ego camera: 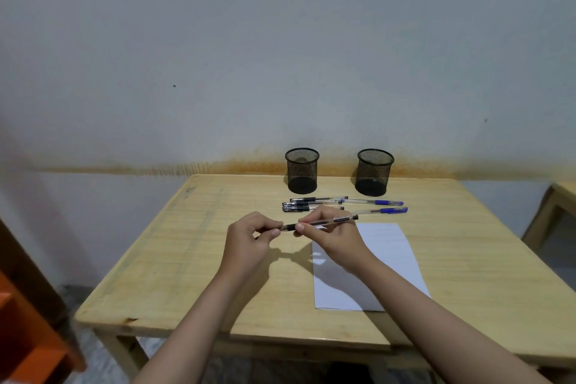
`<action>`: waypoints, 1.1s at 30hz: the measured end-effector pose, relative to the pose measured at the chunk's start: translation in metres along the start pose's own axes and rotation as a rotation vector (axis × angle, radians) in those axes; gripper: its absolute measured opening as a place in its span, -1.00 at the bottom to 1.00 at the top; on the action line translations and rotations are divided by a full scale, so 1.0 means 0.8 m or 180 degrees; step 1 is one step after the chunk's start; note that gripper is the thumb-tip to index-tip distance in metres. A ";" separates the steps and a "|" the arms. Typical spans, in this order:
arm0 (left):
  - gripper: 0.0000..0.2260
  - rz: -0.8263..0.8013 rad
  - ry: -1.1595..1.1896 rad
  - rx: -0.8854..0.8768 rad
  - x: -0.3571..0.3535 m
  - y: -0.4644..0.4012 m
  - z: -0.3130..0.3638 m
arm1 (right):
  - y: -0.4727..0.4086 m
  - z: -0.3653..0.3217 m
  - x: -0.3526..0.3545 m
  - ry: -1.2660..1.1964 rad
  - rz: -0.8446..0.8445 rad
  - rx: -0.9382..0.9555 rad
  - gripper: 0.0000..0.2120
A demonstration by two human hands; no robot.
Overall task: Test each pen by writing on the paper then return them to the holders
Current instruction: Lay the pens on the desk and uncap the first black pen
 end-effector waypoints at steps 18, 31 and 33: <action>-0.67 -0.0617 -0.0183 0.0693 0.031 0.008 -0.069 | -0.016 0.023 -0.066 -0.0725 -0.0471 -0.1396 -0.70; -0.48 -0.1032 -0.2129 0.1088 0.054 0.034 -0.127 | -0.073 0.057 -0.108 0.0531 0.0119 -0.1701 -0.85; -0.49 -0.1007 -0.2123 0.1078 0.055 0.034 -0.128 | -0.075 0.057 -0.109 0.0591 0.0157 -0.1721 -0.84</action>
Point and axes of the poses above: each hand's wrist, its own y-axis away from the middle knuckle, its own x-axis out of the back of the hand, z = x × y, the point moved 6 cm from there along -y, towards the middle knuckle, and after that the axes turned 15 degrees about -z, right-handed, at the moved point
